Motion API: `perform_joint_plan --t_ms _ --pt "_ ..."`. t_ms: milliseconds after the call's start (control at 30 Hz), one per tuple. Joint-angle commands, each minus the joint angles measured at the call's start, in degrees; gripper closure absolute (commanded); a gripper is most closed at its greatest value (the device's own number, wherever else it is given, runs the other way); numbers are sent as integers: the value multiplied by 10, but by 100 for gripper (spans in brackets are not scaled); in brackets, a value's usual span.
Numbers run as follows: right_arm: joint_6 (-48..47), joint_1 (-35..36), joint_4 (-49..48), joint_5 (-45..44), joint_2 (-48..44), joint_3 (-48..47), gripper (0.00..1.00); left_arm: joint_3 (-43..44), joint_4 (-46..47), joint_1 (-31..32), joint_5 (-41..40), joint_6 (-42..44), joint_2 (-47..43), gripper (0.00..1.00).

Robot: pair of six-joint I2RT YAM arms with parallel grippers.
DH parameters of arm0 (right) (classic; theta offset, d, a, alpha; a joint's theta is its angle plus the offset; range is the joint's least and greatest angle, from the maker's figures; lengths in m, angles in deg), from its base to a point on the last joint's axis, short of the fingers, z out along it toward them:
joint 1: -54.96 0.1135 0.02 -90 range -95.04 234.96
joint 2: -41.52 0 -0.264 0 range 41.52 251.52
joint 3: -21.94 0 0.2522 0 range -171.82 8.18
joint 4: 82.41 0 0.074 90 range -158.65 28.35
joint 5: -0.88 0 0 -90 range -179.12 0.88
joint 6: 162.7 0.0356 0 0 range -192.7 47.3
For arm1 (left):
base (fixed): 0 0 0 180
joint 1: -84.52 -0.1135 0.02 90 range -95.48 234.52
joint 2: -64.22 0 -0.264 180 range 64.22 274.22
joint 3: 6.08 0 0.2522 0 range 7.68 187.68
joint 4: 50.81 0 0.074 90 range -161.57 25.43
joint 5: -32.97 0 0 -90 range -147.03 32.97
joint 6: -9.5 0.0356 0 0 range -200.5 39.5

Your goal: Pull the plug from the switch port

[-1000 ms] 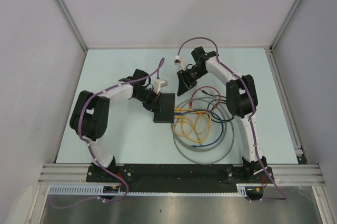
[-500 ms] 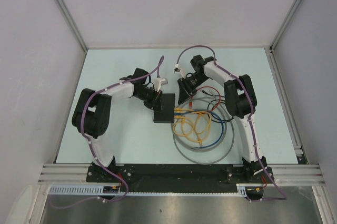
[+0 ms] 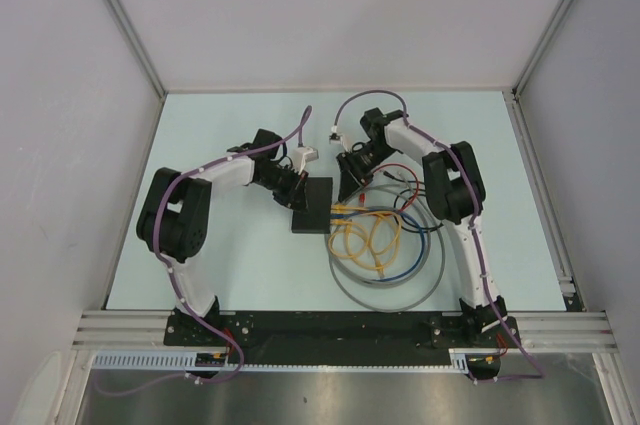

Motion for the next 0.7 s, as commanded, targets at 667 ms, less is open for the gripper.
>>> perform_joint_plan --t_ms 667 --pt "-55 21 39 32 57 -50 65 -23 5 1 -58 17 25 87"
